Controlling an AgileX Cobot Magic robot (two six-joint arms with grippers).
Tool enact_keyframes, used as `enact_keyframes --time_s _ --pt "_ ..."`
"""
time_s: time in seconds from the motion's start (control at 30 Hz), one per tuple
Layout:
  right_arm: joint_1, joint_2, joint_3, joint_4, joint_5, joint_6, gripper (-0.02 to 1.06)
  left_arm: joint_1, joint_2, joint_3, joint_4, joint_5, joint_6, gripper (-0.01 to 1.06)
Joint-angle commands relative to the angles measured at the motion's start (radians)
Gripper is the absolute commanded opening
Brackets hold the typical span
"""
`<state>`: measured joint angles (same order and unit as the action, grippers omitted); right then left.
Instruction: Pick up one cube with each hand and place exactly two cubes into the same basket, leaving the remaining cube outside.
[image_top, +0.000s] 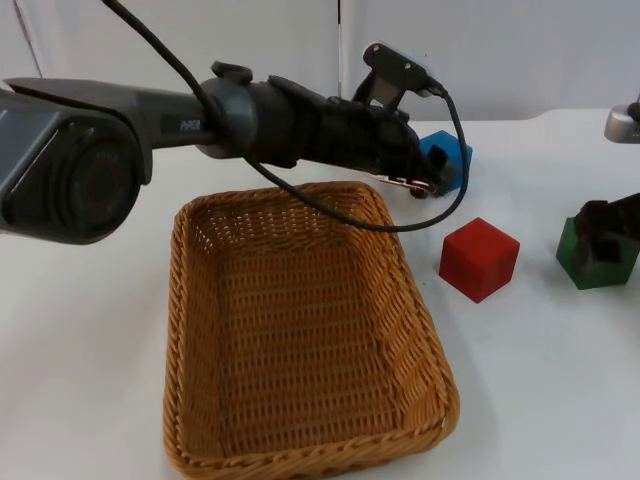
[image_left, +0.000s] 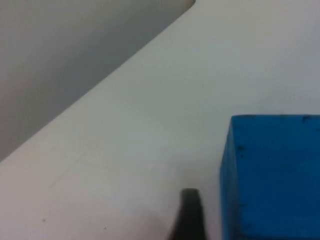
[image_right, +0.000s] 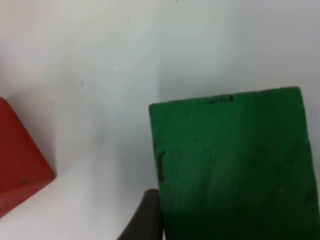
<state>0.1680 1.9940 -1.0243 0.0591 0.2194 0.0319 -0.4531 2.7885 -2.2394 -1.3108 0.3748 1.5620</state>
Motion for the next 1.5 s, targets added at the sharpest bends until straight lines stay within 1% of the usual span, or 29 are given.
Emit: enact_keyframes --time_s 0.0,0.07,0.13,0.17,0.27,0.3,0.33,0.37,0.43,0.47,0.53,0.6,0.63,0.67,0.7,0.77,0.8,0.83,0.87,1.0,1.03,1.1,1.13,1.17,1.2,1.27,1.37,1.4,1.47 --pt "0.006 -0.002 -0.004 -0.002 -0.005 0.002 0.83 -0.002 0.002 -0.008 -0.015 0.013 0.004 0.53" --pt "0.006 -0.002 -0.004 -0.002 -0.005 0.002 0.68 -0.002 0.002 -0.008 -0.015 0.024 0.003 0.4" --pt "0.006 -0.002 -0.004 -0.002 -0.005 0.002 0.49 -0.002 0.002 -0.011 -0.024 0.044 0.003 0.27" --pt "0.006 -0.002 -0.004 -0.002 -0.005 0.002 0.49 -0.002 0.002 -0.011 -0.024 0.044 0.003 0.27" --pt "0.006 -0.011 -0.004 -0.002 -0.005 0.002 0.19 -0.002 0.002 -0.011 -0.058 0.085 0.003 0.08" --pt "0.006 -0.011 -0.004 -0.002 -0.005 0.002 0.19 -0.002 0.002 -0.011 -0.058 0.085 0.003 0.08" --pt "0.006 -0.022 -0.004 -0.002 -0.005 0.002 0.1 -0.002 -0.005 -0.011 -0.061 0.111 0.003 0.0" --pt "0.006 -0.033 -0.004 -0.002 -0.005 0.002 0.0 0.0 -0.009 -0.011 -0.061 0.133 0.003 0.0" --pt "0.006 -0.066 -0.004 -0.005 -0.003 0.002 0.0 0.0 -0.031 -0.011 -0.061 0.189 -0.01 0.0" --pt "0.006 -0.066 -0.004 -0.005 -0.003 0.002 0.0 0.0 -0.031 -0.011 -0.061 0.189 -0.01 0.0" --pt "0.006 -0.121 -0.004 -0.017 0.019 0.002 0.0 0.001 -0.058 -0.011 -0.056 0.225 -0.042 0.0" --pt "0.006 -0.178 -0.004 -0.046 0.06 0.002 0.0 0.001 -0.092 -0.011 -0.042 0.259 -0.068 0.0" --pt "0.006 -0.204 -0.004 -0.059 0.087 0.002 0.0 0.006 -0.108 -0.011 -0.035 0.268 -0.086 0.0" --pt "0.006 -0.204 -0.004 -0.059 0.087 0.002 0.0 0.006 -0.108 -0.011 -0.035 0.268 -0.086 0.0" --pt "0.006 -0.236 -0.004 -0.065 0.11 0.002 0.0 0.006 -0.125 -0.011 -0.027 0.278 -0.102 0.0" --pt "0.006 -0.302 -0.004 -0.092 0.169 0.002 0.0 0.013 -0.164 -0.011 0.027 0.296 -0.158 0.0" --pt "0.006 -0.34 -0.004 -0.092 0.196 0.002 0.0 0.022 -0.181 -0.011 0.074 0.31 -0.208 0.0" --pt "0.006 -0.38 -0.004 -0.092 0.213 0.002 0.0 0.026 -0.202 -0.011 0.122 0.328 -0.259 0.0" --pt "0.006 -0.38 -0.004 -0.092 0.213 0.002 0.0 0.026 -0.202 -0.011 0.122 0.328 -0.259 0.0" --pt "0.006 -0.538 -0.004 -0.109 0.248 0.002 0.0 0.064 -0.271 -0.011 0.284 0.439 -0.433 0.0" --pt "0.006 -0.538 -0.004 -0.109 0.248 0.002 0.0 0.064 -0.271 -0.011 0.284 0.439 -0.433 0.0" --pt "0.006 -0.597 -0.004 -0.109 0.251 0.002 0.0 0.082 -0.296 -0.011 0.347 0.499 -0.504 0.0" --pt "0.006 -0.623 -0.004 -0.109 0.258 0.006 0.0 0.089 -0.307 -0.011 0.372 0.522 -0.537 0.0" --pt "0.006 -0.65 -0.004 -0.107 0.275 0.006 0.0 0.1 -0.326 -0.011 0.402 0.563 -0.58 0.0" --pt "0.006 -0.65 -0.004 -0.107 0.275 0.006 0.0 0.1 -0.326 -0.011 0.402 0.563 -0.58 0.0" --pt "0.006 -0.667 -0.004 -0.105 0.294 0.008 0.0 0.107 -0.346 -0.011 0.446 0.6 -0.635 0.0" --pt "0.006 -0.673 -0.004 -0.105 0.312 0.039 0.0 0.118 -0.37 -0.011 0.494 0.665 -0.682 0.0" --pt "0.006 -0.673 -0.004 -0.105 0.312 0.039 0.0 0.118 -0.37 -0.011 0.494 0.665 -0.682 0.0" --pt "0.006 -0.673 -0.004 -0.105 0.312 0.065 0.0 0.118 -0.38 -0.011 0.515 0.709 -0.693 0.0"
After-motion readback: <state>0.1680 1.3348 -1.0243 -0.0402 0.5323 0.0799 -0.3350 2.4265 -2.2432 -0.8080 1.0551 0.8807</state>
